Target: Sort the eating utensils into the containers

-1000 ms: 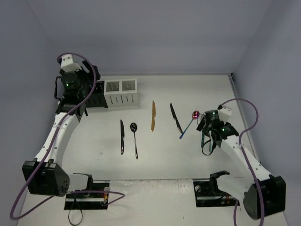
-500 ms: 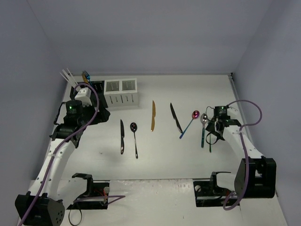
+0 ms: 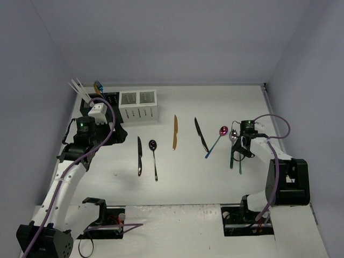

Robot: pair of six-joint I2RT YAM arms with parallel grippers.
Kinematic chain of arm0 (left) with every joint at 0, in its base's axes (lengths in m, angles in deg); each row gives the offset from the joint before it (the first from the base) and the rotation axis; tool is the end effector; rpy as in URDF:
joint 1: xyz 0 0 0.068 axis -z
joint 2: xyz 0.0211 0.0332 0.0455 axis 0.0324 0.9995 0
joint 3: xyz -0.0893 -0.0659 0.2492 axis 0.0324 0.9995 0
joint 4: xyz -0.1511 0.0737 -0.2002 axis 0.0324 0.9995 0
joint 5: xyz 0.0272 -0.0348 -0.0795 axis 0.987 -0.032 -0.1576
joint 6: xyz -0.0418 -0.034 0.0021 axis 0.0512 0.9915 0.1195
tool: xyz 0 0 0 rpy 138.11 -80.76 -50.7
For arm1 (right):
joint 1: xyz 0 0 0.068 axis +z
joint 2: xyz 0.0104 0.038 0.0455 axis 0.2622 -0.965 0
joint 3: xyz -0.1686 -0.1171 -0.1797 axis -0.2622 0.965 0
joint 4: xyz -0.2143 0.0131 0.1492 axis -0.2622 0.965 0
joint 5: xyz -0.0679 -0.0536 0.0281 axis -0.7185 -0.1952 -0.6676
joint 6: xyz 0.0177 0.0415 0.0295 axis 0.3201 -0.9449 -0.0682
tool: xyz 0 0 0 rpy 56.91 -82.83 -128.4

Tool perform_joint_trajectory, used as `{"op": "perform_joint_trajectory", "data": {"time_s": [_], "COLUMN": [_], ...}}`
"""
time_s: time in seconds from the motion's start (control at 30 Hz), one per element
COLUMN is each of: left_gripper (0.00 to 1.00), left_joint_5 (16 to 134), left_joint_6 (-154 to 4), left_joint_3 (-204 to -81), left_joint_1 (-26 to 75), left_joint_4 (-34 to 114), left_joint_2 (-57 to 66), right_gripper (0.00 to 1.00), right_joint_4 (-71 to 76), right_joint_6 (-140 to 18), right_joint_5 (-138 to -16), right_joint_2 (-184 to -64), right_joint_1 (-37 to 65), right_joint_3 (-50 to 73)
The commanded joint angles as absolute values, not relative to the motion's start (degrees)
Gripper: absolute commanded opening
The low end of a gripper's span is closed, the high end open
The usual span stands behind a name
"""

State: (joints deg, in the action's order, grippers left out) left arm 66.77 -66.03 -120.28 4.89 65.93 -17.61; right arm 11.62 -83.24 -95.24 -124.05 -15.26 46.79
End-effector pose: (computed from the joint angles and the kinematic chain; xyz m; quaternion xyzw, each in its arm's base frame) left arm 0.2034 -0.0341 0.3210 -0.0318 0.8472 -0.2412 0.4724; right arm 0.2731 -0.0067 0.1752 0.2668 0.8992 0.0012 0.3467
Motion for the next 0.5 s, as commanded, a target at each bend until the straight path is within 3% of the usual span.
{"op": "perform_joint_trajectory", "data": {"time_s": [0.0, 0.47], "left_gripper": [0.76, 0.76], "left_joint_5": [66.3, 66.0], "left_joint_6": [-67.2, -67.5], "left_joint_3": [-120.7, -120.7], "left_joint_1": [5.0, 5.0], "left_joint_4": [63.9, 63.7], "left_joint_2": [-18.6, -19.1], "right_gripper": [0.36, 0.20], "right_joint_4": [8.7, 7.3], "right_joint_6": [-83.2, -82.3], "right_joint_5": [-97.0, -94.9], "right_joint_2": [-125.4, -130.3], "right_joint_1": [-16.6, -18.7], "right_joint_3": [46.5, 46.2]}}
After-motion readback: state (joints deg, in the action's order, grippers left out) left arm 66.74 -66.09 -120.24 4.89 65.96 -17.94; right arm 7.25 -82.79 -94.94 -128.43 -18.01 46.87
